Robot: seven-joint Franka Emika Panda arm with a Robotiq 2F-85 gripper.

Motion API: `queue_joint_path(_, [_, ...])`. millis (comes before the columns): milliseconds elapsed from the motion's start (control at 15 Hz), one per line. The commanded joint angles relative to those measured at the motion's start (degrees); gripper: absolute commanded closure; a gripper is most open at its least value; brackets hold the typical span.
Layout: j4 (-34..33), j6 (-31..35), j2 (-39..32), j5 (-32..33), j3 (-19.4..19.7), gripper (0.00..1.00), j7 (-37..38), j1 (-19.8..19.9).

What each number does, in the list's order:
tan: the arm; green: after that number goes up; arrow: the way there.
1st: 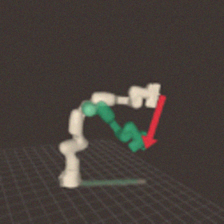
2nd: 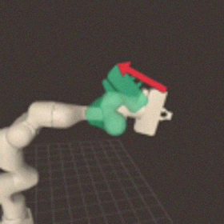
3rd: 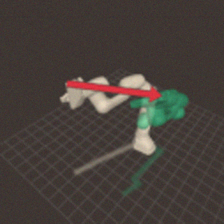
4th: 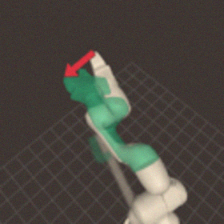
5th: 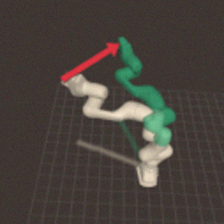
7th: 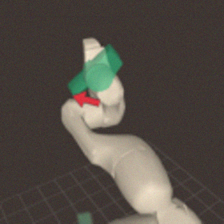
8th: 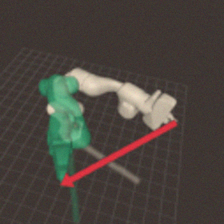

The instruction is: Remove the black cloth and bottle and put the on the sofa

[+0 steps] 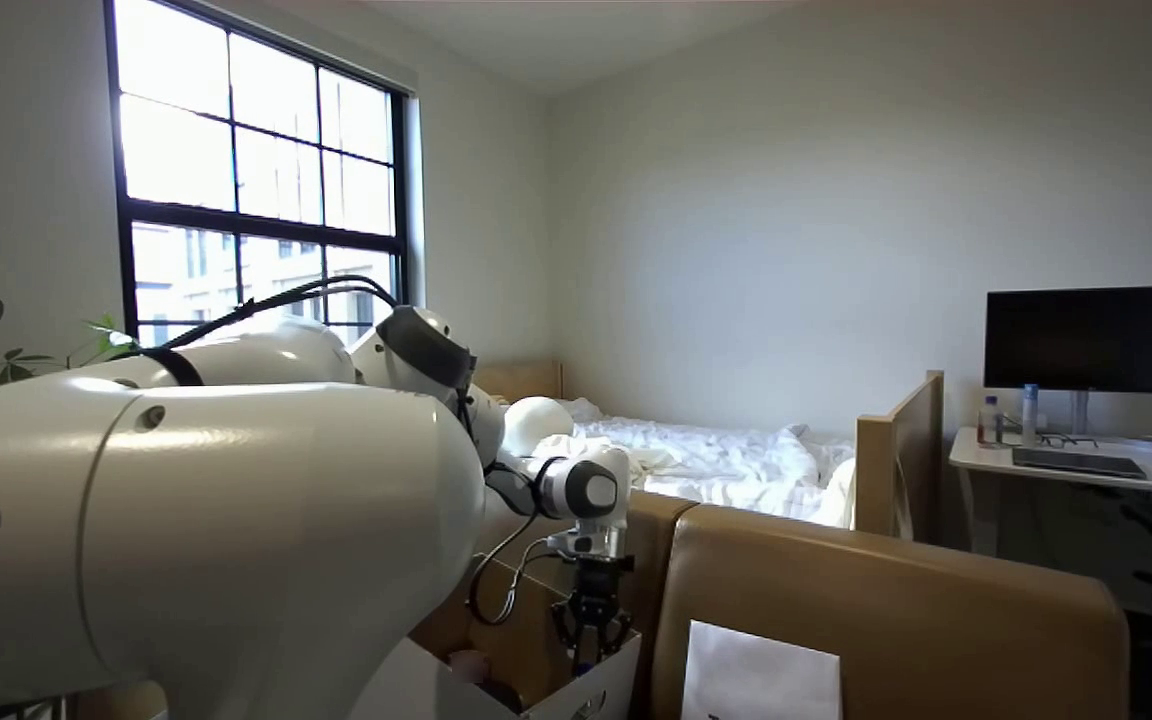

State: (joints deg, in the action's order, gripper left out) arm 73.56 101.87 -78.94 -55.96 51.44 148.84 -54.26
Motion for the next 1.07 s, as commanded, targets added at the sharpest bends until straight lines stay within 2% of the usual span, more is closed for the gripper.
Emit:
queue_joint_path(0, [-2.36,-3.15,-1.75,-2.08,0.58,0.87,0.00,0.23])
queue_joint_path(133, [-3.47,-3.39,-1.52,-1.76,-0.18,0.87,0.00,0.92])
queue_joint_path(400, [-6.13,-6.96,-0.23,2.66,3.03,0.87,0.00,0.83])
queue_joint_path(533, [-11.55,-11.78,-0.04,6.50,4.52,0.87,-0.38,2.52])
queue_joint_path(733, [-22.88,-21.16,-0.62,11.61,6.68,0.87,-1.15,7.20])
queue_joint_path(933, [-30.40,-24.70,-0.65,12.52,7.60,0.87,-1.37,11.31])
queue_joint_path(1000, [-31.37,-22.72,3.36,21.12,-1.15,0.87,0.37,14.52])
